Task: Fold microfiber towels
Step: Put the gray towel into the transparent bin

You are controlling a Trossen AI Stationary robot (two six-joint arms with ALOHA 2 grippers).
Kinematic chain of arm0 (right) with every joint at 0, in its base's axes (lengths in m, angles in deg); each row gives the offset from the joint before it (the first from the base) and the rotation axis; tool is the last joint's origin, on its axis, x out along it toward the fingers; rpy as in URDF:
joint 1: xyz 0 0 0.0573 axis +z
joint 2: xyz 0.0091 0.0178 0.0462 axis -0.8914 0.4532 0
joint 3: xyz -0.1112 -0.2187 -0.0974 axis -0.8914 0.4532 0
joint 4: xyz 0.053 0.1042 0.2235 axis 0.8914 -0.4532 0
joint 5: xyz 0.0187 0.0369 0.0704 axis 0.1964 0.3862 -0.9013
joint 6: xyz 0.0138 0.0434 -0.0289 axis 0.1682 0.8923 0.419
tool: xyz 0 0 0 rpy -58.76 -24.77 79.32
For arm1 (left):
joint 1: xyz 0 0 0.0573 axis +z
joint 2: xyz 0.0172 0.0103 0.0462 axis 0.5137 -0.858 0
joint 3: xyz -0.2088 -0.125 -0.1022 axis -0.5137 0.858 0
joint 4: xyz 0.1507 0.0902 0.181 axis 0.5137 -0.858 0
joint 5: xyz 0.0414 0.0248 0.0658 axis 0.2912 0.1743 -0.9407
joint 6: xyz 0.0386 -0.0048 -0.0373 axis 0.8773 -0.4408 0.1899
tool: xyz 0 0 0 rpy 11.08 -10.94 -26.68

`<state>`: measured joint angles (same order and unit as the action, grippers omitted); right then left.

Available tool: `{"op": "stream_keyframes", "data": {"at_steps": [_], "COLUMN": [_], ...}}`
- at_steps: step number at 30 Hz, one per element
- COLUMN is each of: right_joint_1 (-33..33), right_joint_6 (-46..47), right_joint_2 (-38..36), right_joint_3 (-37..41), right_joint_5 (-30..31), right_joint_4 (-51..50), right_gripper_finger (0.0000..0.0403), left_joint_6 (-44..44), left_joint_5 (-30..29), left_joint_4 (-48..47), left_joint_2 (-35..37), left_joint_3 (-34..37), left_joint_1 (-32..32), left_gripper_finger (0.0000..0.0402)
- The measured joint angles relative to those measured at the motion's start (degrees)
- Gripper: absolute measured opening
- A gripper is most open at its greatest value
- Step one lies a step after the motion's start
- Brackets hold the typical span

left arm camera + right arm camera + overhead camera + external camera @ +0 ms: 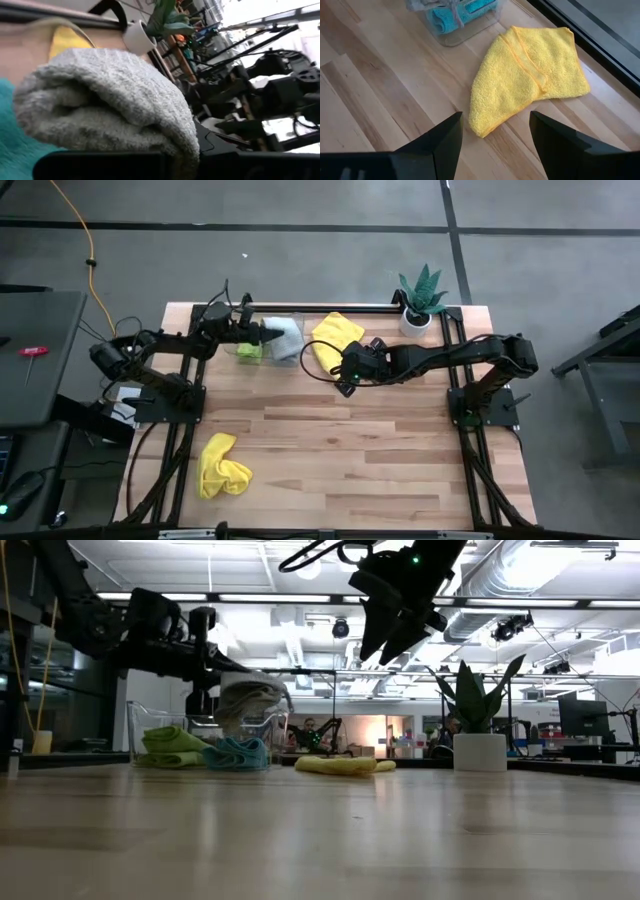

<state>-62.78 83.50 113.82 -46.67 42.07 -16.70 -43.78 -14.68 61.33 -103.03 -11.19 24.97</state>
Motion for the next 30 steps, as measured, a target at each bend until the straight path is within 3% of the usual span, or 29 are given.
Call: {"op": "stream_keyframes", "data": {"at_steps": [8,15,23,30], "right_joint_1": [0.02,0.11,0.13,0.13], "right_joint_6": [1.94,1.94,4.34,4.36], "right_joint_2": [0.00,0.02,0.02,0.02], "right_joint_3": [0.00,0.00,0.00,0.00], "right_joint_5": [-0.02,-0.02,-0.86,-0.90], "right_joint_4": [0.00,0.02,0.00,0.00], "right_gripper_finger": [0.0222,0.0222,0.0222,0.0222], "left_joint_6": [9.09,13.97,32.08,40.51], "left_joint_5": [-7.05,-7.33,-8.57,-10.53], "left_joint_4": [-9.05,-14.40,-43.35,-49.15], "left_joint_2": [0.00,0.00,0.00,0.00], "left_joint_3": [0.00,-2.56,-15.66,-17.86], "left_joint_1": [0.01,-0.02,-0.03,-0.05], "left_gripper_finger": [0.0008,0.0008,0.0008,0.0008]}}
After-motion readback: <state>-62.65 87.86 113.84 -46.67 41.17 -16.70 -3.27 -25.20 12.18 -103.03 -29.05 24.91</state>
